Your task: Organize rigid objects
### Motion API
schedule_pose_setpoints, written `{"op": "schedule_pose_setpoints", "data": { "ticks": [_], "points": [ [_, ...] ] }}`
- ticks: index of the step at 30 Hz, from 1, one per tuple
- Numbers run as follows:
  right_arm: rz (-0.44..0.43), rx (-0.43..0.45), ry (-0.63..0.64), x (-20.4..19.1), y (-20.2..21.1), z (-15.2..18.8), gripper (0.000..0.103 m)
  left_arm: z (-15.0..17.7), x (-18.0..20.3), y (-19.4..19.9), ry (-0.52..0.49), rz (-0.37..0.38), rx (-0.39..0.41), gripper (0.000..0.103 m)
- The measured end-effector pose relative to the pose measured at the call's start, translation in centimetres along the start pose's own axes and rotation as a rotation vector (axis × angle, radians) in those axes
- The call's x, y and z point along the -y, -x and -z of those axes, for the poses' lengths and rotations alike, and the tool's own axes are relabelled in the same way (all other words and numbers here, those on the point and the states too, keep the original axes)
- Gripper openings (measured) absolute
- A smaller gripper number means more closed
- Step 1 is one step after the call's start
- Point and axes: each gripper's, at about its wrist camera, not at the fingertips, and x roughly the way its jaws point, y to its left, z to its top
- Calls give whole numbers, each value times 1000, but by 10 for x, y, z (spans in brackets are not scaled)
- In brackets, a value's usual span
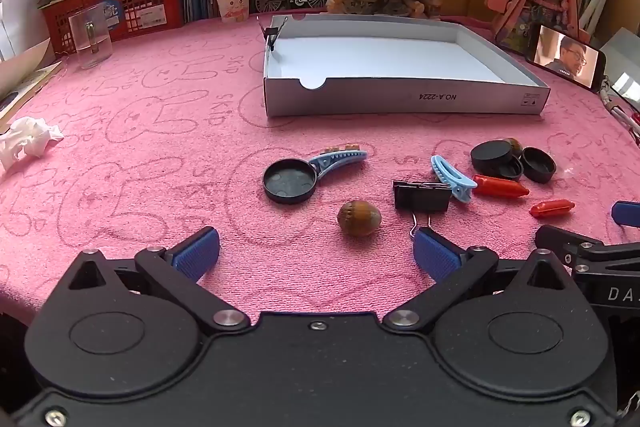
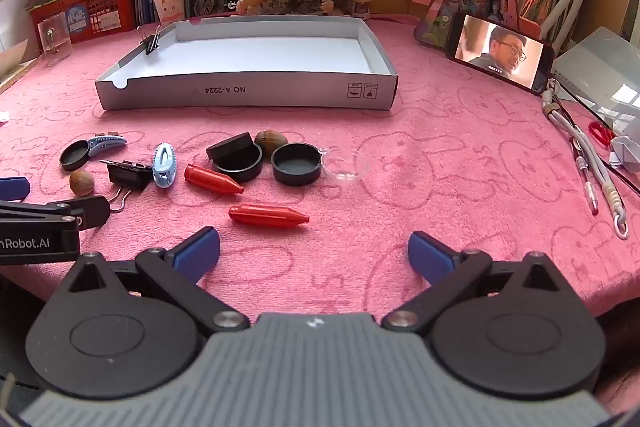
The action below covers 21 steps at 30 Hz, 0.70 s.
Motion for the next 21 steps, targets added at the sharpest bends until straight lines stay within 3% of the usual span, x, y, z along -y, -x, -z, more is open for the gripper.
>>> {"op": "schedule_pose_setpoints", "data": {
  "ticks": [21],
  "points": [
    [-1,-4,-2,-1,-1,0,103,3,-4,1,2,-2,-8,103]
  ]
}}
